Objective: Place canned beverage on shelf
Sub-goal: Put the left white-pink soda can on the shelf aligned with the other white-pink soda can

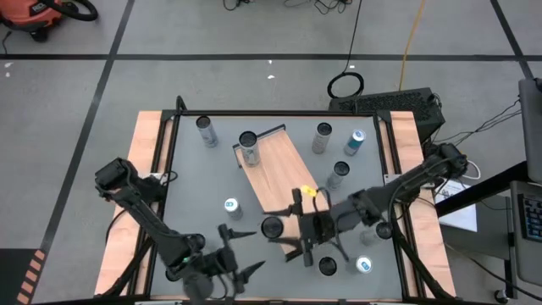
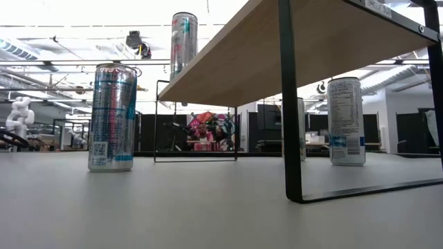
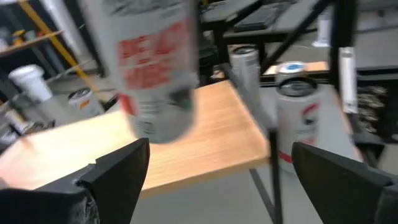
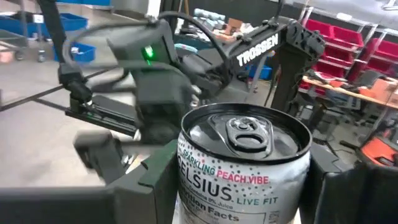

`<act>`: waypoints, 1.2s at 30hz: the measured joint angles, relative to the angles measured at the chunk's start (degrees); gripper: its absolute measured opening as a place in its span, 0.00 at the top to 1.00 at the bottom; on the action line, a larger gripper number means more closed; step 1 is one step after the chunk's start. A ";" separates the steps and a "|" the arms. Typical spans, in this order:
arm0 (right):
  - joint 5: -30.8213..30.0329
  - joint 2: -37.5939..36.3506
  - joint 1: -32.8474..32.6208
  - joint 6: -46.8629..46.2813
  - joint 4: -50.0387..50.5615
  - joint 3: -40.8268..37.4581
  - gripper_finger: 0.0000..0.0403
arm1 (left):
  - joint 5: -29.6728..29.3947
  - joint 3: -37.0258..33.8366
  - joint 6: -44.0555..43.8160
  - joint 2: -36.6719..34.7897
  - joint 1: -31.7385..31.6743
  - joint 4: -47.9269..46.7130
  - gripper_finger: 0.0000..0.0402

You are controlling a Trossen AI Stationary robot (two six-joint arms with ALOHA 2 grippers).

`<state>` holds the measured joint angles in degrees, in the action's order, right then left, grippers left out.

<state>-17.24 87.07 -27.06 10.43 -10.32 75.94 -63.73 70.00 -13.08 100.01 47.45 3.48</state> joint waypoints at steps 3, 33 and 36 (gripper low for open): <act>2.95 -1.74 2.78 1.23 0.54 0.02 0.55 | -0.44 0.00 2.84 -1.68 1.97 -2.29 0.03; 51.47 -6.62 46.62 -3.19 -1.96 -7.59 0.55 | 4.20 0.02 -0.08 -19.68 -9.55 -37.91 0.03; 54.02 -5.34 49.03 -5.44 -5.73 -8.68 0.55 | 5.96 0.02 -0.13 -19.62 -10.77 -39.71 0.03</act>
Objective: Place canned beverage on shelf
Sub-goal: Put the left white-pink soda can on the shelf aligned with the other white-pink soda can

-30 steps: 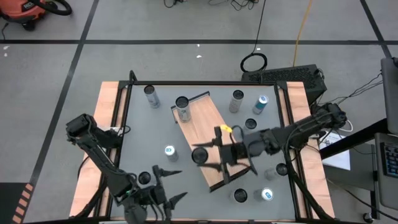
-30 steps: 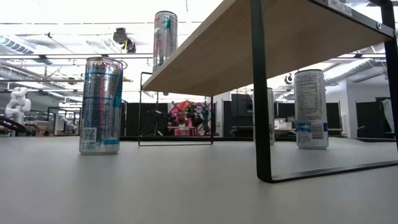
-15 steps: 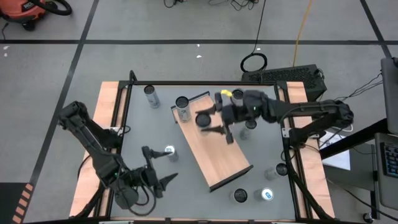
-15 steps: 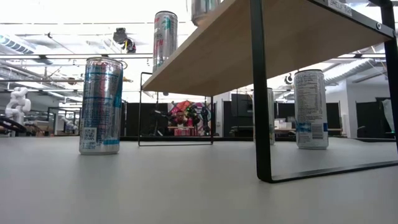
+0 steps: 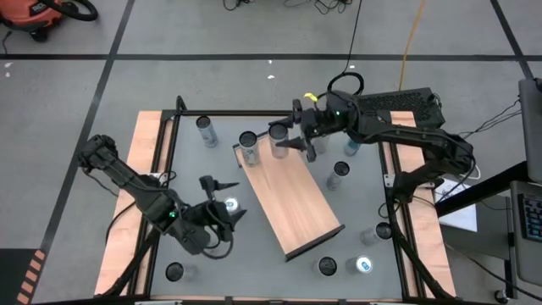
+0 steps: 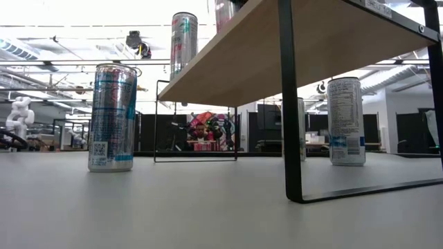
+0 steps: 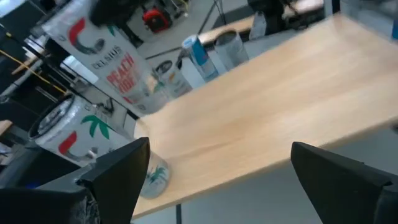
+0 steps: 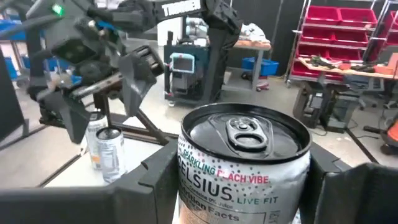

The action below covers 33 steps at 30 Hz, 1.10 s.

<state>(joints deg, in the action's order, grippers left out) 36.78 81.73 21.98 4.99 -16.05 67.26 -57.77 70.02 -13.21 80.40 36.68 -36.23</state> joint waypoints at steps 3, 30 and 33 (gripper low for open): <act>3.52 1.74 1.33 -1.20 -1.99 -0.17 0.55 | 0.02 0.00 -1.59 0.00 -0.02 -2.86 0.03; 7.07 9.68 3.95 2.97 -9.43 -0.22 0.55 | 2.99 -28.35 -4.35 -24.74 -3.01 16.11 0.03; 8.28 11.73 4.60 1.55 -11.65 -0.22 0.55 | 2.18 -29.51 -4.44 -24.58 -3.01 17.95 0.03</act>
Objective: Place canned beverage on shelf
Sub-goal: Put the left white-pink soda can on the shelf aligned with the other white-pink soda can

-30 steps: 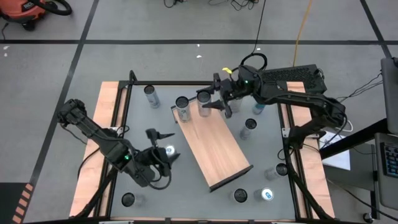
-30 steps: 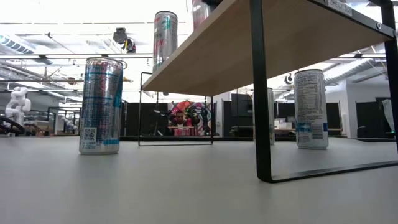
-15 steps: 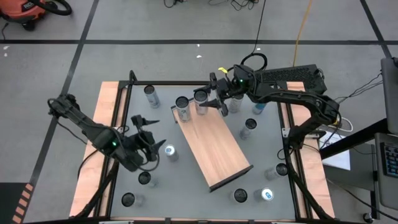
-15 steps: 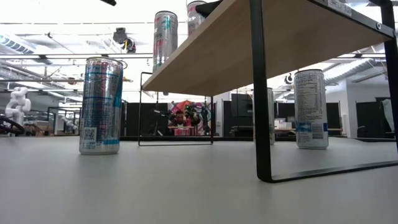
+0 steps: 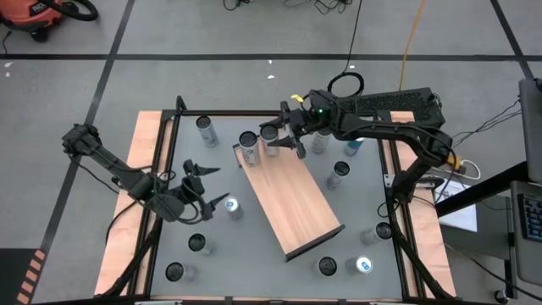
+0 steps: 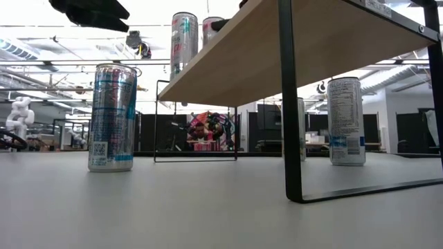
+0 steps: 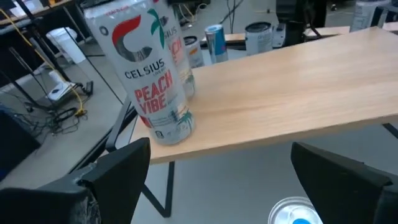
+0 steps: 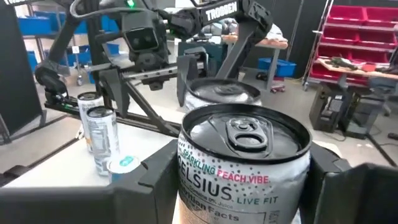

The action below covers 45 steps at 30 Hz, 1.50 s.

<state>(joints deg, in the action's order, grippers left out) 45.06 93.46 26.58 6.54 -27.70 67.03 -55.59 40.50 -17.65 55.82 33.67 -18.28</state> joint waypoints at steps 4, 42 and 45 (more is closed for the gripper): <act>1.74 2.09 0.98 -3.19 -4.47 0.01 0.55 | -0.13 -0.04 -0.46 0.40 0.02 0.38 0.03; 1.58 2.92 0.03 -1.18 -3.80 0.10 0.51 | -0.19 -0.04 0.00 0.41 0.04 1.07 0.03; 1.46 2.92 -0.38 -0.88 -3.80 0.10 0.51 | -0.05 -0.04 0.00 0.41 0.04 1.07 0.03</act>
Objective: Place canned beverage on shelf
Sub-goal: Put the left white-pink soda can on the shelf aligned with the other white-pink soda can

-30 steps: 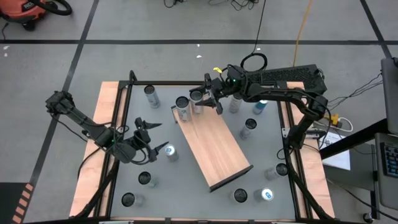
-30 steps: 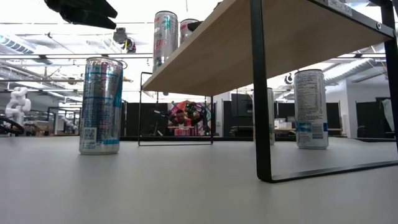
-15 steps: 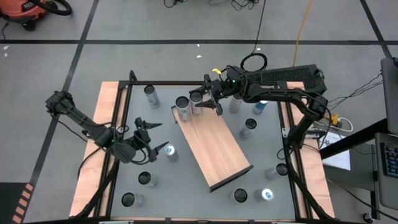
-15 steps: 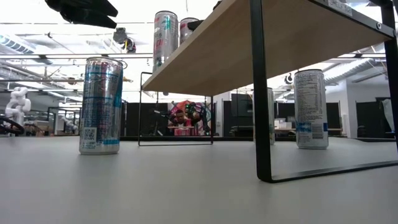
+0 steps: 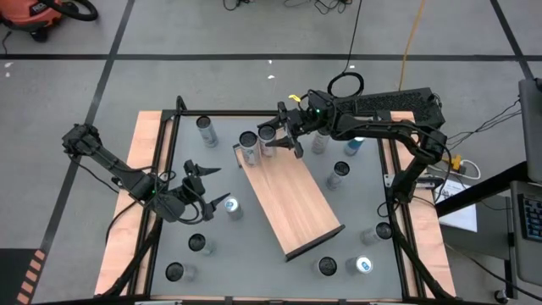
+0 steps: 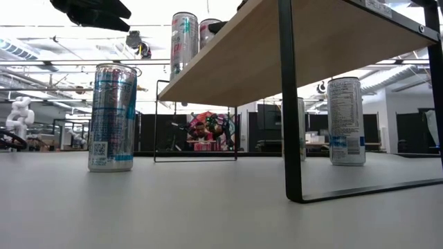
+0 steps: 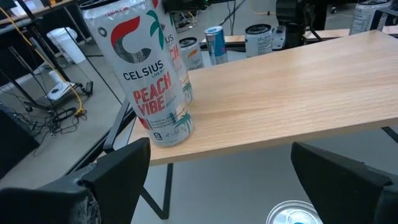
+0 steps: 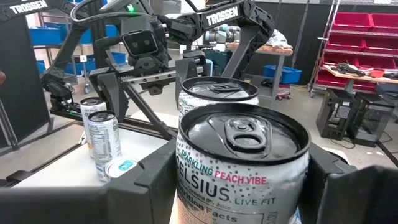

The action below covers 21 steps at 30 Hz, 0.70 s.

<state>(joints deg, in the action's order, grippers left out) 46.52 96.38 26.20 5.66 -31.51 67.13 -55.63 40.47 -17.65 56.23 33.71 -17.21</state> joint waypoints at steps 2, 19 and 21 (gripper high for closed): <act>-0.06 0.00 -0.11 0.01 -0.02 0.00 0.50 | 0.02 0.00 0.00 0.00 0.00 0.00 0.03; -1.48 -0.16 -0.44 -1.41 -1.64 0.00 0.31 | 0.13 0.02 0.02 0.00 -0.02 -0.02 0.03; -1.48 -0.56 -0.46 -2.27 -2.00 -0.02 0.31 | 0.13 0.02 0.00 0.00 0.00 -0.01 0.03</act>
<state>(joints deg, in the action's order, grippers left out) 45.04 95.81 25.74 3.39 -33.51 67.11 -55.51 40.49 -17.65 56.23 33.71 -17.22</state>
